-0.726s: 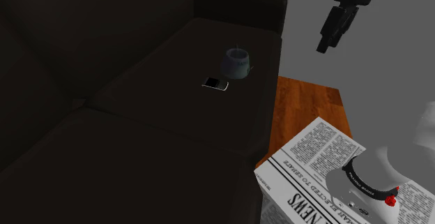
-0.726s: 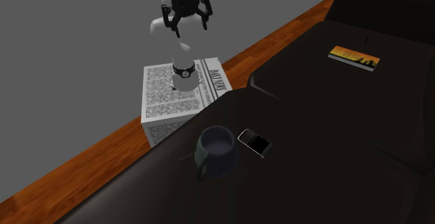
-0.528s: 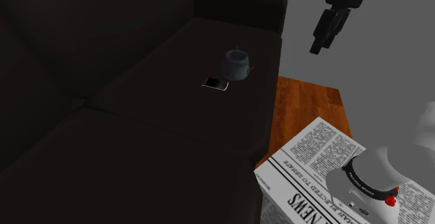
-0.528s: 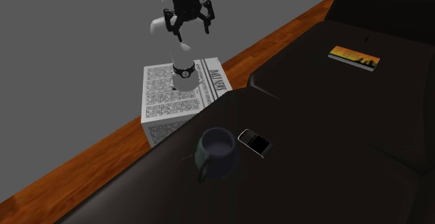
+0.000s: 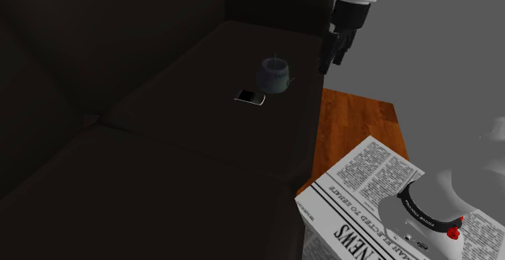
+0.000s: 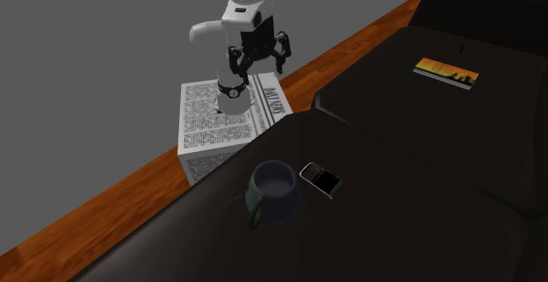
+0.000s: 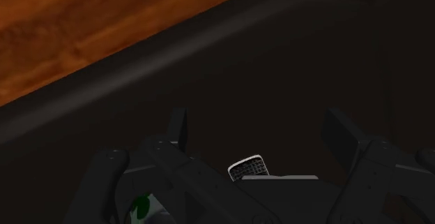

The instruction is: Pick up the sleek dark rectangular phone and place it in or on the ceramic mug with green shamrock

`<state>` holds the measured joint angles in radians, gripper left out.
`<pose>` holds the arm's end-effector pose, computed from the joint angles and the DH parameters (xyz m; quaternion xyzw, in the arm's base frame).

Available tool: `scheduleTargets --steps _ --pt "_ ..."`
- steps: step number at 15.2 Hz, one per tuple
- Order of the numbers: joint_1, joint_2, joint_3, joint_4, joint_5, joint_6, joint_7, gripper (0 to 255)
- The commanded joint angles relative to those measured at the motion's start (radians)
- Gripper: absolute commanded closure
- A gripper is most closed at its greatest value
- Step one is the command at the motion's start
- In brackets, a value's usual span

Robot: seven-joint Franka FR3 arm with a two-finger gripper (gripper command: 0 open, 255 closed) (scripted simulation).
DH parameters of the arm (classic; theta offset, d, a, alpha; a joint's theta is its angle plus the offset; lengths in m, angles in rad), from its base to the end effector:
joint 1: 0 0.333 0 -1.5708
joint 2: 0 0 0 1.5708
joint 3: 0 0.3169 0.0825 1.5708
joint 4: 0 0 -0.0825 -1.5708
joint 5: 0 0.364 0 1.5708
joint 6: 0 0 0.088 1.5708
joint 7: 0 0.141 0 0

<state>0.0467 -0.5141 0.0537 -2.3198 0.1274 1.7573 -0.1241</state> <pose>0.3671 0.0545 0.5002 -0.9940 -0.0948 0.0235 0.0494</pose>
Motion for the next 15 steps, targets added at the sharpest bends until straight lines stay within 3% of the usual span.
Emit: scheduleTargets --steps 1,15 --pt "0.007 0.072 0.015 0.019 -0.003 0.061 -0.002 0" --pt "0.054 0.575 0.102 0.284 -0.101 0.332 0.034 0"
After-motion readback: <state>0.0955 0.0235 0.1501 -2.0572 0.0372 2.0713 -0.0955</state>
